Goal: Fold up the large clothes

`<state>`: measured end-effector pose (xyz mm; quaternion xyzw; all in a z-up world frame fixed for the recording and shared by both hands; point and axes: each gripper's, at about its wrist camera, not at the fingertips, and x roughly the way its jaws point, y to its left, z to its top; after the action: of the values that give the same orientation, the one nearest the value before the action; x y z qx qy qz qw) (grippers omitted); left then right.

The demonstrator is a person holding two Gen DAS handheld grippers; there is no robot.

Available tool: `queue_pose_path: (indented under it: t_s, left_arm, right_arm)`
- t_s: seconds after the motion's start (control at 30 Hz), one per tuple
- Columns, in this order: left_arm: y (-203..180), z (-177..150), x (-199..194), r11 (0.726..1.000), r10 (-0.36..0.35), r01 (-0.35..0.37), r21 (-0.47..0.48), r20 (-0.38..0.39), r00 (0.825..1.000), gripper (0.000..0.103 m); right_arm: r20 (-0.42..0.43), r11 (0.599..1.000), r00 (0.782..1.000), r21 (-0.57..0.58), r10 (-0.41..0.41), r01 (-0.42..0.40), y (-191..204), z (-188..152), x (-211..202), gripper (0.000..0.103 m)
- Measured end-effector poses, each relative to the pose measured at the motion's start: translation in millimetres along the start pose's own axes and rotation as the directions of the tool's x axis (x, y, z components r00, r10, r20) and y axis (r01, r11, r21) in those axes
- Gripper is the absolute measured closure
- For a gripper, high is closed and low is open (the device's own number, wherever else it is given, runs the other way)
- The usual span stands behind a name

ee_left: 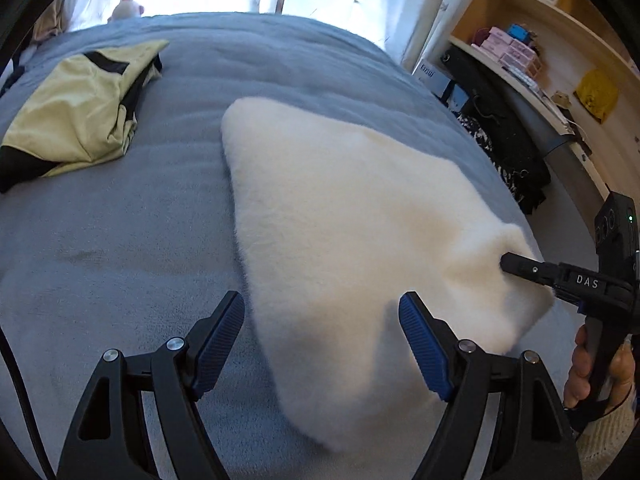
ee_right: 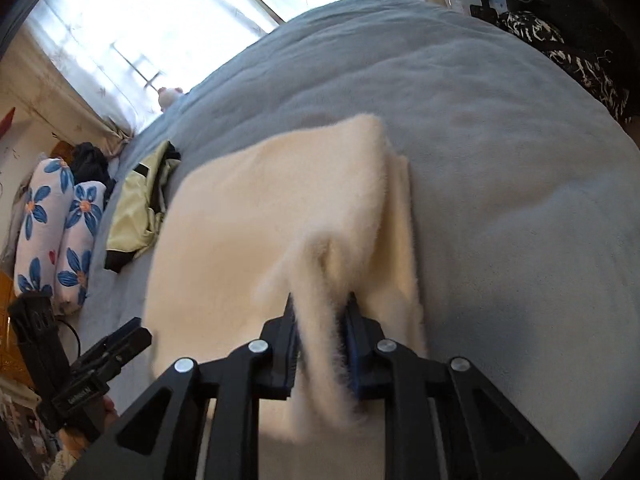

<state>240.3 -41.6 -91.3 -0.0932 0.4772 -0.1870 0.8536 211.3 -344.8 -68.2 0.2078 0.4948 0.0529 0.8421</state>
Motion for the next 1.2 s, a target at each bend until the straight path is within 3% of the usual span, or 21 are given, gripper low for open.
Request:
queue_pose_path:
  t_s: [0.13,0.23,0.33,0.43,0.6,0.7,0.8,1.1,1.17,1.2]
  left_arm:
    - [-4,2,0,0.999,-0.033,0.033,0.007,0.006,0.999,0.032]
    - [-15,-8,1,0.998,-0.032,0.032,0.045,0.012,0.999,0.036]
    - [-26,-25,14,0.990,0.036,-0.039,0.133,0.026,0.999,0.036]
    - [-41,-39,12,0.970,0.099,-0.112,0.214,0.071,0.993,0.036]
    - [-38,-33,2,0.983,0.071,-0.077,0.167,0.043,0.997,0.035]
    - [-34,-23,-6,0.988,0.028,-0.032,0.152,0.030,0.999,0.034]
    - [-22,-7,-7,0.994,-0.011,0.007,0.108,0.036,0.999,0.033]
    - [11,43,29,0.998,-0.041,0.040,-0.041,-0.005,0.999,0.033]
    - [14,46,36,0.996,-0.060,0.060,-0.065,-0.009,0.998,0.033]
    - [14,46,38,0.996,-0.059,0.059,-0.073,-0.001,0.998,0.033]
  right_arm:
    - [0.075,0.998,0.995,0.001,0.064,-0.064,-3,-9,-22,0.087]
    - [0.099,0.998,0.993,0.027,0.056,-0.059,-19,-31,-24,0.088]
    - [0.026,0.996,1.000,0.085,0.017,-0.020,-46,-59,16,0.087]
    - [0.067,0.993,0.997,0.106,0.040,-0.047,-54,-67,21,0.087]
    - [0.048,0.998,0.999,0.069,0.000,-0.003,-36,-51,1,0.076]
    - [0.109,0.998,0.994,0.060,0.018,-0.024,-32,-32,-16,0.058]
    - [0.139,0.996,0.990,0.085,0.006,-0.018,-35,-5,-19,0.053]
    - [0.051,0.988,0.998,0.154,-0.039,0.030,-50,63,45,0.054]
    - [0.015,0.990,1.000,0.139,-0.022,0.020,-51,66,60,0.073]
    - [0.015,0.992,0.999,0.124,-0.033,0.030,-49,67,61,0.076]
